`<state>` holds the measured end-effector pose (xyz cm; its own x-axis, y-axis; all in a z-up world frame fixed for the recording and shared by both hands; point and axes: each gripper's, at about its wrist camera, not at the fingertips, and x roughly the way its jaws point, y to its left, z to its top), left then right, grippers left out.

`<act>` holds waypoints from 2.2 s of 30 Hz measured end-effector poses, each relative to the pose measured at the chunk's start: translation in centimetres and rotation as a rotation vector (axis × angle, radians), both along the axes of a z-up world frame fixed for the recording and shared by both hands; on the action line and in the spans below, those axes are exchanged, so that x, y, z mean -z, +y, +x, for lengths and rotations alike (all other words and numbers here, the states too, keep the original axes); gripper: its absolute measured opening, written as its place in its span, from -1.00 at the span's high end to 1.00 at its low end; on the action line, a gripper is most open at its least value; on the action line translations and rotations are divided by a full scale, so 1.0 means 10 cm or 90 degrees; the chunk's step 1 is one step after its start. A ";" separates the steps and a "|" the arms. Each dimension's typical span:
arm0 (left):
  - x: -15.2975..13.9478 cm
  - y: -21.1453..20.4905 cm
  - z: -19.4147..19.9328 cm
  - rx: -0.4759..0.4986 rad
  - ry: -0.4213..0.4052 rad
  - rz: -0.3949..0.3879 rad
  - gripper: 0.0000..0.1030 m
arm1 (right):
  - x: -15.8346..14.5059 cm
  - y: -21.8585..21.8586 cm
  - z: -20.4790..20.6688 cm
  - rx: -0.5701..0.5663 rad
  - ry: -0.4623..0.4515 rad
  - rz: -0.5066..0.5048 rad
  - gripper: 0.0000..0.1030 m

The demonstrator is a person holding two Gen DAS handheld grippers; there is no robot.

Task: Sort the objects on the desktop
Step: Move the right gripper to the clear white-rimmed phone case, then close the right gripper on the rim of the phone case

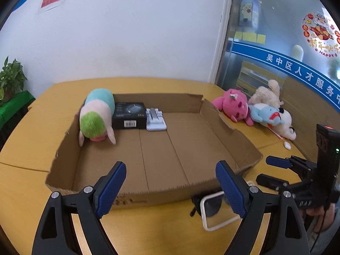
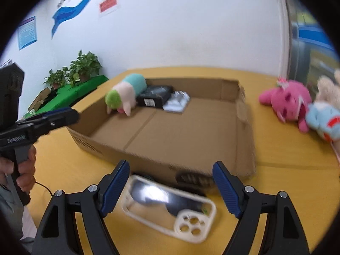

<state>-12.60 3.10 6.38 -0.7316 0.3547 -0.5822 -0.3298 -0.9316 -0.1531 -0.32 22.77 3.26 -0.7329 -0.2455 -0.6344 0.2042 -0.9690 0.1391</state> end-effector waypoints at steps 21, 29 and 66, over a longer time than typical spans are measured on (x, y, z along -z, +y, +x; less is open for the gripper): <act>0.74 0.37 -0.08 0.113 -0.157 0.046 0.28 | 0.66 0.17 0.12 0.002 -0.118 -0.060 -0.46; 0.92 0.43 -0.19 0.117 -0.200 0.043 0.37 | 0.69 0.26 0.10 0.011 -0.122 -0.072 -0.46; 0.89 0.25 -0.14 0.159 -0.179 0.039 0.91 | 0.51 -0.03 0.21 -0.037 -0.102 -0.064 -0.11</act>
<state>-13.95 5.56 -2.56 -0.4324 0.5420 -0.7206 -0.4825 -0.8142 -0.3229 1.80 22.50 -1.89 -0.6073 -0.3526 -0.7119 0.2262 -0.9358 0.2706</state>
